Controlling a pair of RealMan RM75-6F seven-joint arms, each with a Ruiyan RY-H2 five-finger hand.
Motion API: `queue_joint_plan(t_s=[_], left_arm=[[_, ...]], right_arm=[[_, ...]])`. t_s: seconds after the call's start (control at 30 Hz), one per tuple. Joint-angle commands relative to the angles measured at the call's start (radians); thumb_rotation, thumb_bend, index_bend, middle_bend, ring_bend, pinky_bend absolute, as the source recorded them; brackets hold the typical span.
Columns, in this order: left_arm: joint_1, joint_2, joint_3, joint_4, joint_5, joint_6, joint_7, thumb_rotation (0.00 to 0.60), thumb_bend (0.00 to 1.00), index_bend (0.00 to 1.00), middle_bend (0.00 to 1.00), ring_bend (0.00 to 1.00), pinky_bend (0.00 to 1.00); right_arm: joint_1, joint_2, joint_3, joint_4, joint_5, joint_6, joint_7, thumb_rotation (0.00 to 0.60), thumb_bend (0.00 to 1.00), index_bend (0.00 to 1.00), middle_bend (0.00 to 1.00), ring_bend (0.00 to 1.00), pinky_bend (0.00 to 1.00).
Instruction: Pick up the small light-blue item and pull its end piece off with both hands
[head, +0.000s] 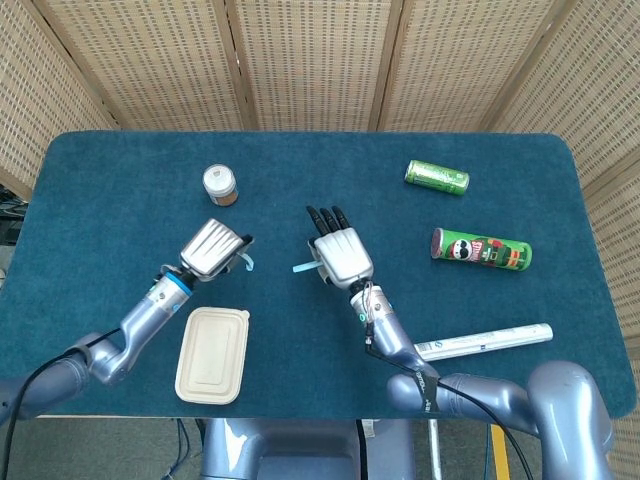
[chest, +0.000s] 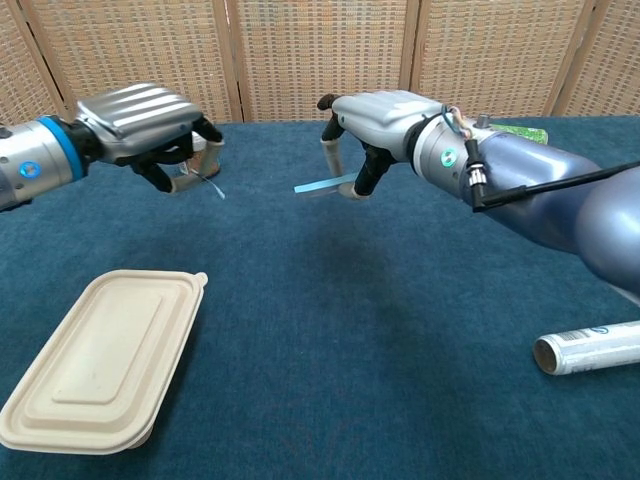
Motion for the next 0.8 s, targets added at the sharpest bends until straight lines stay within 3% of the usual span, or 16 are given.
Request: queue_joint_plan(t_s=[0.03, 0.17, 0.27, 0.33, 0.37, 0.4, 0.43, 0.47, 0.53, 0.63, 0.8], left_arm=[[0.042, 0.036, 0.023, 0.049, -0.011, 0.021, -0.051, 0.600, 0.57, 0.78, 0.97, 0.89, 0.99], [0.076, 0.053, 0.039, 0.105, -0.005, 0.051, -0.111, 0.600, 0.55, 0.78, 0.97, 0.89, 0.99], [0.092, 0.060, 0.049, 0.139, 0.005, 0.067, -0.142, 0.600, 0.40, 0.66, 0.86, 0.87, 0.98], [0.099, 0.069, 0.053, 0.148, 0.007, 0.068, -0.140, 0.600, 0.20, 0.50, 0.68, 0.75, 0.89], [0.102, 0.074, 0.054, 0.145, 0.003, 0.064, -0.134, 0.600, 0.09, 0.42, 0.54, 0.62, 0.78], [0.106, 0.088, 0.053, 0.129, -0.007, 0.050, -0.120, 0.600, 0.03, 0.34, 0.39, 0.48, 0.65], [0.108, 0.101, 0.050, 0.110, -0.016, 0.042, -0.110, 0.600, 0.00, 0.27, 0.25, 0.35, 0.53], [0.111, 0.114, 0.047, 0.088, -0.026, 0.033, -0.098, 0.600, 0.00, 0.24, 0.17, 0.28, 0.47], [0.117, 0.148, 0.037, 0.037, -0.045, 0.026, -0.062, 0.600, 0.00, 0.16, 0.02, 0.15, 0.34], [0.128, 0.182, 0.025, -0.016, -0.058, 0.040, -0.031, 0.600, 0.00, 0.11, 0.00, 0.07, 0.27], [0.176, 0.273, -0.003, -0.148, -0.093, 0.105, -0.003, 0.600, 0.00, 0.05, 0.00, 0.01, 0.21]], right_arm=[[-0.001, -0.001, -0.002, 0.016, 0.002, -0.008, 0.008, 0.600, 0.54, 0.62, 0.00, 0.00, 0.00], [0.000, -0.014, -0.009, 0.050, 0.003, -0.019, 0.011, 0.600, 0.54, 0.62, 0.00, 0.00, 0.00], [-0.001, -0.028, -0.014, 0.082, 0.008, -0.026, 0.014, 0.600, 0.54, 0.62, 0.00, 0.00, 0.00], [-0.003, -0.035, -0.018, 0.102, 0.008, -0.030, 0.017, 0.600, 0.51, 0.57, 0.00, 0.00, 0.00], [-0.004, -0.037, -0.019, 0.108, 0.008, -0.031, 0.019, 0.600, 0.44, 0.50, 0.00, 0.00, 0.00], [-0.006, -0.037, -0.018, 0.115, 0.016, -0.033, 0.015, 0.600, 0.27, 0.35, 0.00, 0.00, 0.00], [-0.006, -0.036, -0.016, 0.115, 0.024, -0.033, 0.006, 0.600, 0.12, 0.17, 0.00, 0.00, 0.00], [-0.006, -0.032, -0.015, 0.112, 0.031, -0.032, -0.003, 0.600, 0.04, 0.09, 0.00, 0.00, 0.00], [-0.007, -0.019, -0.007, 0.095, 0.037, -0.021, -0.015, 0.600, 0.00, 0.00, 0.00, 0.00, 0.00], [-0.016, 0.004, -0.002, 0.062, 0.026, 0.003, -0.017, 0.600, 0.00, 0.00, 0.00, 0.00, 0.00], [-0.086, 0.117, -0.019, -0.056, -0.068, 0.090, 0.031, 0.600, 0.00, 0.00, 0.00, 0.00, 0.00]])
